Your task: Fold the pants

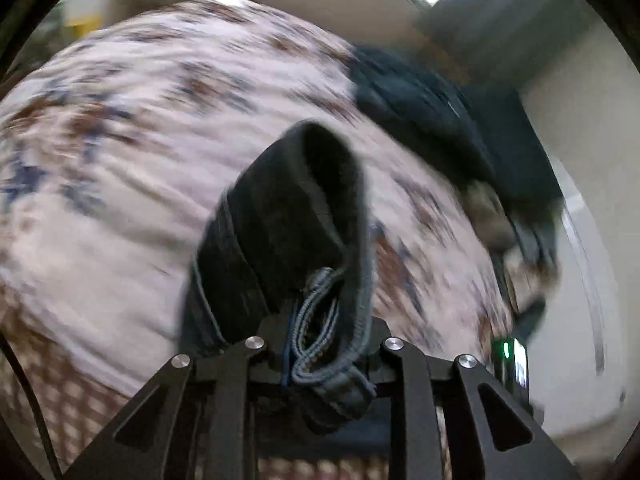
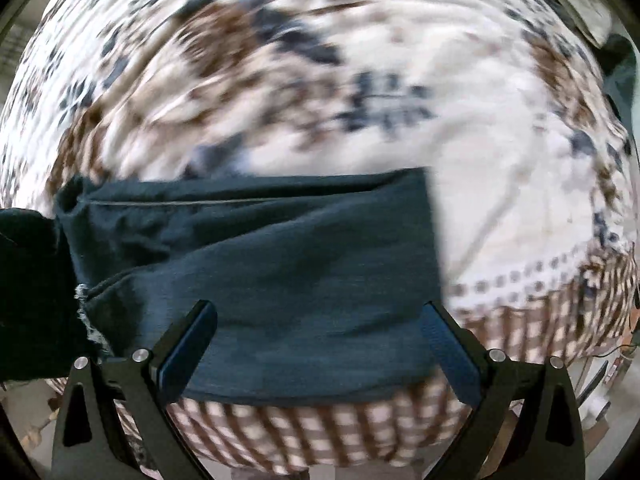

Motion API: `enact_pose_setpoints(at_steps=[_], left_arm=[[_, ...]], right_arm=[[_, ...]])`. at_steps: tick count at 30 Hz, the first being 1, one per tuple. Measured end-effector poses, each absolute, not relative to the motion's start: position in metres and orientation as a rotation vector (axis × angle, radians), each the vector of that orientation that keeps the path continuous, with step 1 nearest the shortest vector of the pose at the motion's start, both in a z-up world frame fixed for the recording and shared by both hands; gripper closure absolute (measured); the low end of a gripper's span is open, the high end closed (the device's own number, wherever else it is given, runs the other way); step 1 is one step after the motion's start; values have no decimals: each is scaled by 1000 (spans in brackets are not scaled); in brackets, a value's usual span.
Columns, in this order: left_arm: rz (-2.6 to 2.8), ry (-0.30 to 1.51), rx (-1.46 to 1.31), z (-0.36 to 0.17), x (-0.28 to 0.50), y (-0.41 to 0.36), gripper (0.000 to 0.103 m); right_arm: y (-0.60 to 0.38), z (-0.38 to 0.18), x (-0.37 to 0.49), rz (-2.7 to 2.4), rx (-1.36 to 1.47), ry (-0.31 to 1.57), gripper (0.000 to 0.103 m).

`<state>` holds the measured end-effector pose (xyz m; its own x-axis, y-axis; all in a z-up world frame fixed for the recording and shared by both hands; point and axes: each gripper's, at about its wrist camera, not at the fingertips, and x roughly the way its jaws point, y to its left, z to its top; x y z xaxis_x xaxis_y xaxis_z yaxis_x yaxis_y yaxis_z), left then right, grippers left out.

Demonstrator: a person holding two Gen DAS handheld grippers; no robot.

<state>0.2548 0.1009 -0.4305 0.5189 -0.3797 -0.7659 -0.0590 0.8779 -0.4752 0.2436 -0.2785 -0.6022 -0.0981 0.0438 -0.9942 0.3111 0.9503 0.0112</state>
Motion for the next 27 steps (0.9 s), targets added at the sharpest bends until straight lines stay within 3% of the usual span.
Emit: enact_pose_setpoints(at_steps=[7,12,14,17,19,22,27], left_arm=[[-208,1292,-200,-542,246,-38,84],[-159,1306,-111,-549,253,-52,80],[-159,1357,-117,-546,253,-55,71],[-153,1384,-156,-524,250,-56,48],[-115,1361,-131,-502,246,-51,14],[-7,1306,-63,-469,242,-27,4],[258,1299,42,-468,248,37,3]], right_arm=[[-354,-596,217,-249,211,1671,0],[-376,-598,200,-168,220,1690,0],[-380,-597,197,-108,262,1699,0],[-382,-586,198,-38,354,1687,0],[-368,-570,204,8,407,1659,0],[-351,-556,218,83,482,1634,0],[-302,-574,255,222,654,1648,0]])
